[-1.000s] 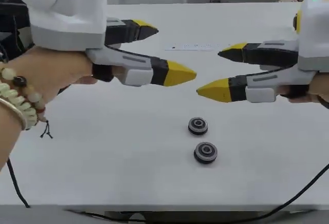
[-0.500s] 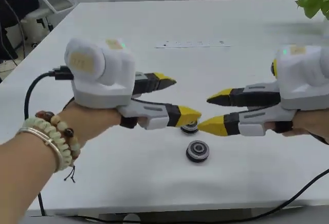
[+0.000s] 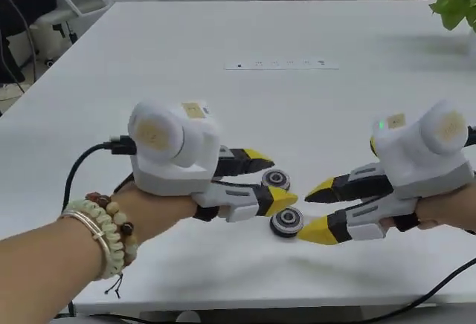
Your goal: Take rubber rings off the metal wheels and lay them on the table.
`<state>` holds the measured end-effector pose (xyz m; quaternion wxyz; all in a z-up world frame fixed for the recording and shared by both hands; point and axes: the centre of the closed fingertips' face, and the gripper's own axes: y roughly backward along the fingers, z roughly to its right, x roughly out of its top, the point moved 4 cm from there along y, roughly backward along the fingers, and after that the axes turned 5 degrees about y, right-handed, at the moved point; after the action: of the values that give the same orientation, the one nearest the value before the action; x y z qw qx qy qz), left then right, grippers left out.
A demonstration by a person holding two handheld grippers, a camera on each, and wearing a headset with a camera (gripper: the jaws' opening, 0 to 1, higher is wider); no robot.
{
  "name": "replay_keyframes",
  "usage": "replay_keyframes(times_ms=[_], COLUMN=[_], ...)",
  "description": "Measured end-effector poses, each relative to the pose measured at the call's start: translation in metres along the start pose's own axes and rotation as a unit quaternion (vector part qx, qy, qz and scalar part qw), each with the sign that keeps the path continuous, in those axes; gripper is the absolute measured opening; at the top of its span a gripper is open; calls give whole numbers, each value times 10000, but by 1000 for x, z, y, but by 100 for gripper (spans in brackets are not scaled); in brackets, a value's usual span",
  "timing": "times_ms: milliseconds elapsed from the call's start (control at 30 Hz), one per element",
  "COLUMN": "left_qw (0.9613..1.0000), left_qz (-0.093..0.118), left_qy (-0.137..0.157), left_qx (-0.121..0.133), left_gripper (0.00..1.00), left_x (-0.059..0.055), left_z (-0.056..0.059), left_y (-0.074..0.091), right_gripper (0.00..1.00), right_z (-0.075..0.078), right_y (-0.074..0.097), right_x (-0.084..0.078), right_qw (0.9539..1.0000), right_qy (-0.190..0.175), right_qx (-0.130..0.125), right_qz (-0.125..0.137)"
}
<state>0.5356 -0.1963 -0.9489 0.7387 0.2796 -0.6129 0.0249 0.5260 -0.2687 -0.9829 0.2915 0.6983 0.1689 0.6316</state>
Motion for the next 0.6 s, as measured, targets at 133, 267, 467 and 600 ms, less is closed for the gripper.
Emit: replay_keyframes(times_ms=[133, 267, 467, 600], left_qw=[9999, 9999, 9998, 9990], left_qz=[-91, -130, -185, -398], left_qy=[-42, -72, -21, -143], left_qx=[-9, -31, -56, -129], left_gripper=[31, 26, 23, 21], left_x=[-7, -12, -16, -25], left_z=[3, 7, 8, 12], left_y=[-6, -12, -18, -21], right_gripper=[33, 30, 29, 26], right_z=[0, 0, 1, 0], right_y=[-2, -5, -9, -10], right_x=[-5, -9, -11, -12], right_qw=[9999, 9997, 9994, 9993], right_qy=[42, 90, 143, 155], right_qx=[5, -8, -15, 0], right_qz=[-125, -218, -315, -327])
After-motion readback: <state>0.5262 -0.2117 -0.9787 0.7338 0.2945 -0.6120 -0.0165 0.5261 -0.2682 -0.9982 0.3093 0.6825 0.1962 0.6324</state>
